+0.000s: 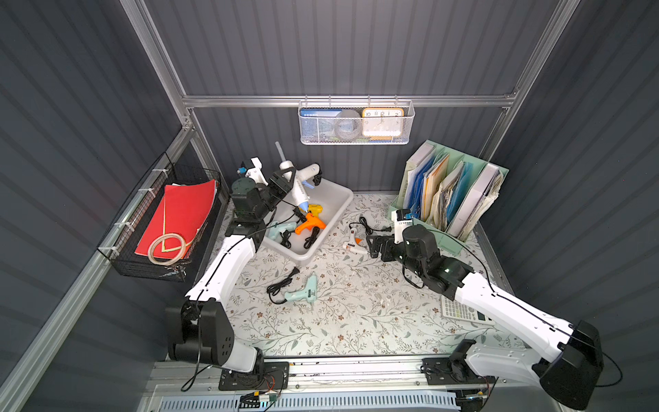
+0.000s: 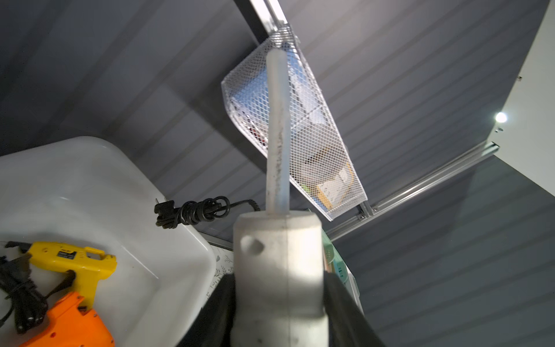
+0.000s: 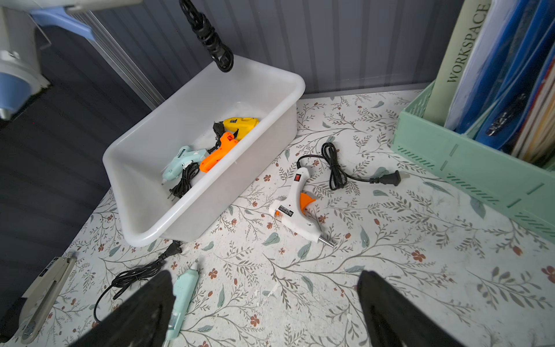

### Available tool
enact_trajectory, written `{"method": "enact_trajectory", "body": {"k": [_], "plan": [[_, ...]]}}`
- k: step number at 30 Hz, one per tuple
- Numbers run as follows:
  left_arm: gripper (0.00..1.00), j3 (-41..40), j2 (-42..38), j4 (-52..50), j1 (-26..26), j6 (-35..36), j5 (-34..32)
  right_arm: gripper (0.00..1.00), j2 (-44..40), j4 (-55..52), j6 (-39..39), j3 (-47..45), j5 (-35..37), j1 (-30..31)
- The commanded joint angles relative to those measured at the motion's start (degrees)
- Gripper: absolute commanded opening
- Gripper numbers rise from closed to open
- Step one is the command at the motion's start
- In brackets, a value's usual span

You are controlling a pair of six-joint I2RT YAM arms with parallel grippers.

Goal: Put the hot melt glue gun into the storage box
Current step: Place the hot melt adhesive gun in the storage box.

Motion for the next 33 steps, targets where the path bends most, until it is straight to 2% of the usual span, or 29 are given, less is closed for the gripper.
{"method": "enact_trajectory", "body": {"k": [1, 13, 23, 28, 33], "plan": [[0.00, -0.86, 0.10, 5.71, 0.70, 1.25, -4.77, 0.99, -1.41, -0.60, 0.52, -0.78, 0.37, -0.08], [0.00, -1.87, 10.68, 13.88, 2.71, -3.00, -4.16, 0.99, -0.97, -1.32, 0.44, -0.45, 0.72, -0.04], [0.00, -4.51, 19.36, 13.77, 3.90, -3.56, -6.63, 0.99, 1.12, -2.42, 0.13, 1.02, 0.08, -0.09], [0.00, -6.29, 20.58, 10.44, 3.99, -2.87, -9.94, 0.99, 3.79, -5.11, -0.44, 2.89, 0.31, -0.03], [0.00, -6.48, 19.06, -0.36, 4.03, -0.74, -15.89, 0.99, 9.05, -11.39, -0.20, 7.22, -0.21, -0.84]]}}
